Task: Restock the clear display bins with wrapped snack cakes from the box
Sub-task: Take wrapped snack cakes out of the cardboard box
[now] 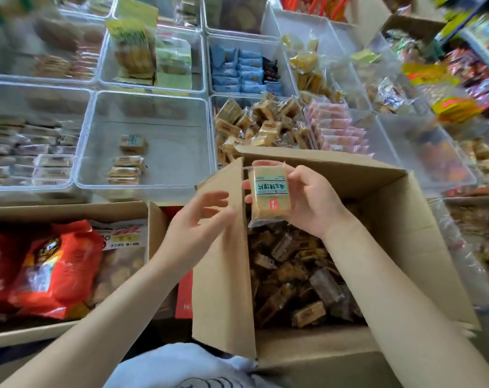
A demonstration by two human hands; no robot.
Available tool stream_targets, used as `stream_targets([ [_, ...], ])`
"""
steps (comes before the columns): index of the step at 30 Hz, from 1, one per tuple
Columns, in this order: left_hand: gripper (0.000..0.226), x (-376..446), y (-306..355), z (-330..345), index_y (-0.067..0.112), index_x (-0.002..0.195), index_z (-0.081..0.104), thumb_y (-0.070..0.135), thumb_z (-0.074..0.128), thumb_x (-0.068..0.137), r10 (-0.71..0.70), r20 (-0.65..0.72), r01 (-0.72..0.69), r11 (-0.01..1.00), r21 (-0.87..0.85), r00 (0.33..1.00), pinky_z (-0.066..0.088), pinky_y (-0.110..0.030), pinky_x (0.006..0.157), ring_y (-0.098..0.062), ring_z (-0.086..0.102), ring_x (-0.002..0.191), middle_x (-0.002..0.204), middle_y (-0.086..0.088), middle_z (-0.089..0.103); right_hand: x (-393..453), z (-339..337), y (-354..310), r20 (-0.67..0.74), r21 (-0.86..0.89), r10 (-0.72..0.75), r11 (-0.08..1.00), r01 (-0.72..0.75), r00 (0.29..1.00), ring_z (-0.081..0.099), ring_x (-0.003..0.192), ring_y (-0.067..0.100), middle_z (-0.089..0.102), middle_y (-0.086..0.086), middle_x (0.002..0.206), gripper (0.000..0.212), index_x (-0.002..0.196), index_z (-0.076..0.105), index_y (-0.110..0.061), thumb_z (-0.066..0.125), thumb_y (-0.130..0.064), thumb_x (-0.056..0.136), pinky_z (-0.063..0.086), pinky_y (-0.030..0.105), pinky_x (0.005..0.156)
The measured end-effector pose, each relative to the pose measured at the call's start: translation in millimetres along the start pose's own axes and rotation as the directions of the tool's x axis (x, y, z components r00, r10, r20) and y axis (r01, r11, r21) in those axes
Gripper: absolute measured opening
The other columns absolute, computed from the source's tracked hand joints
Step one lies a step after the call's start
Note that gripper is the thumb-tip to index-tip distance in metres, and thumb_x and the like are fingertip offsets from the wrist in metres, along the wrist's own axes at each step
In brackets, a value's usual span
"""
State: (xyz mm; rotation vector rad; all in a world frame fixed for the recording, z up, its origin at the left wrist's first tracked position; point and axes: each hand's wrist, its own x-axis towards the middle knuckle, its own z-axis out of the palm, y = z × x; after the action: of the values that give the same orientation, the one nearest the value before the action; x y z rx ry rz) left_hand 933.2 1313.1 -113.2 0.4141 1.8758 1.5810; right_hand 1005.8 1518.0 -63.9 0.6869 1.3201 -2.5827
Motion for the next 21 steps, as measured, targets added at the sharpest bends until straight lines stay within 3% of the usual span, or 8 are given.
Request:
stream_targets([
  [2, 0.047, 0, 11, -16, 0.023, 0.124, 0.062, 0.046, 0.075, 0.085, -0.046, 0.055, 0.056, 0.980, -0.190, 0.997, 0.060, -0.037, 0.079, -0.019, 0.072, 0.093, 0.107, -0.002, 0.074, 12, 22, 6, 0.015, 0.042, -0.036, 0.998, 0.035, 0.999, 0.060, 0.113, 0.041, 0.061, 0.028, 0.124, 0.049, 0.133, 0.055, -0.006, 0.023, -0.016, 0.098, 0.050, 0.056, 0.097],
  [6, 0.056, 4, 18, -55, 0.015, 0.128, 0.057, 0.035, 0.073, 0.078, -0.143, 0.099, 0.173, 0.872, -0.459, 0.985, 0.060, -0.031, 0.067, -0.027, 0.073, 0.089, 0.106, -0.012, 0.075, 47, 68, 19, 0.070, 0.037, -0.097, 0.995, 0.095, 0.993, 0.049, 0.121, 0.042, 0.050, 0.029, 0.129, 0.050, 0.132, 0.054, -0.007, 0.033, -0.007, 0.087, 0.031, 0.060, 0.112],
  [9, 0.045, 13, 8, -103, 0.017, 0.125, 0.059, 0.017, 0.075, 0.083, -0.168, -0.057, 0.121, 0.872, -0.475, 0.984, 0.059, -0.027, 0.068, -0.024, 0.073, 0.092, 0.096, -0.006, 0.075, 74, 102, 22, 0.087, -0.011, -0.095, 0.995, 0.097, 0.992, 0.051, 0.112, 0.035, 0.052, 0.022, 0.120, 0.042, 0.122, 0.053, -0.008, 0.049, -0.012, 0.081, 0.046, 0.045, 0.097],
  [11, 0.046, 19, 0, -141, 0.021, 0.121, 0.061, 0.013, 0.078, 0.080, -0.157, -0.126, 0.084, 0.888, -0.453, 0.979, 0.058, -0.028, 0.075, -0.023, 0.070, 0.096, 0.095, -0.007, 0.070, 93, 122, 26, 0.041, -0.197, -0.115, 0.973, 0.121, 0.993, 0.061, 0.100, 0.027, 0.063, 0.015, 0.108, 0.035, 0.117, 0.052, -0.009, 0.057, -0.015, 0.083, 0.054, 0.035, 0.084],
  [14, 0.055, 28, -12, -192, 0.021, 0.120, 0.064, 0.015, 0.087, 0.071, -0.058, -0.144, 0.004, 0.936, -0.351, 0.988, 0.057, -0.028, 0.076, -0.015, 0.068, 0.096, 0.110, -0.012, 0.069, 123, 148, 44, 0.055, -0.564, -0.103, 0.817, 0.116, 0.993, 0.066, 0.100, 0.023, 0.067, 0.013, 0.106, 0.042, 0.124, 0.052, -0.011, 0.069, -0.012, 0.085, 0.057, 0.038, 0.090],
  [16, 0.052, 36, -19, -216, 0.023, 0.115, 0.067, 0.022, 0.085, 0.066, 0.014, -0.126, -0.050, 0.957, -0.286, 0.992, 0.056, -0.025, 0.075, -0.008, 0.067, 0.094, 0.104, 0.001, 0.071, 144, 166, 57, 0.095, -0.741, -0.055, 0.663, 0.108, 0.994, 0.066, 0.095, 0.014, 0.068, 0.009, 0.103, 0.039, 0.123, 0.057, -0.012, 0.072, -0.005, 0.088, 0.055, 0.030, 0.090],
  [18, 0.046, 46, -27, -234, 0.028, 0.111, 0.068, 0.021, 0.084, 0.069, 0.043, -0.123, -0.071, 0.970, -0.233, 0.991, 0.055, -0.024, 0.077, -0.003, 0.066, 0.092, 0.096, 0.012, 0.070, 167, 181, 67, 0.137, -0.834, -0.039, 0.535, 0.137, 0.990, 0.066, 0.088, 0.003, 0.070, -0.004, 0.097, 0.032, 0.113, 0.063, -0.019, 0.072, -0.002, 0.088, 0.054, 0.020, 0.085],
  [21, 0.040, 69, -47, -253, 0.035, 0.114, 0.063, 0.021, 0.083, 0.082, 0.104, -0.168, -0.113, 0.993, -0.043, 0.980, 0.053, -0.026, 0.086, 0.001, 0.063, 0.097, 0.103, 0.015, 0.067, 200, 188, 75, 0.134, -0.915, -0.117, 0.366, 0.168, 0.984, 0.064, 0.083, -0.002, 0.070, -0.013, 0.092, 0.030, 0.103, 0.064, -0.032, 0.074, -0.009, 0.085, 0.051, 0.019, 0.081],
])
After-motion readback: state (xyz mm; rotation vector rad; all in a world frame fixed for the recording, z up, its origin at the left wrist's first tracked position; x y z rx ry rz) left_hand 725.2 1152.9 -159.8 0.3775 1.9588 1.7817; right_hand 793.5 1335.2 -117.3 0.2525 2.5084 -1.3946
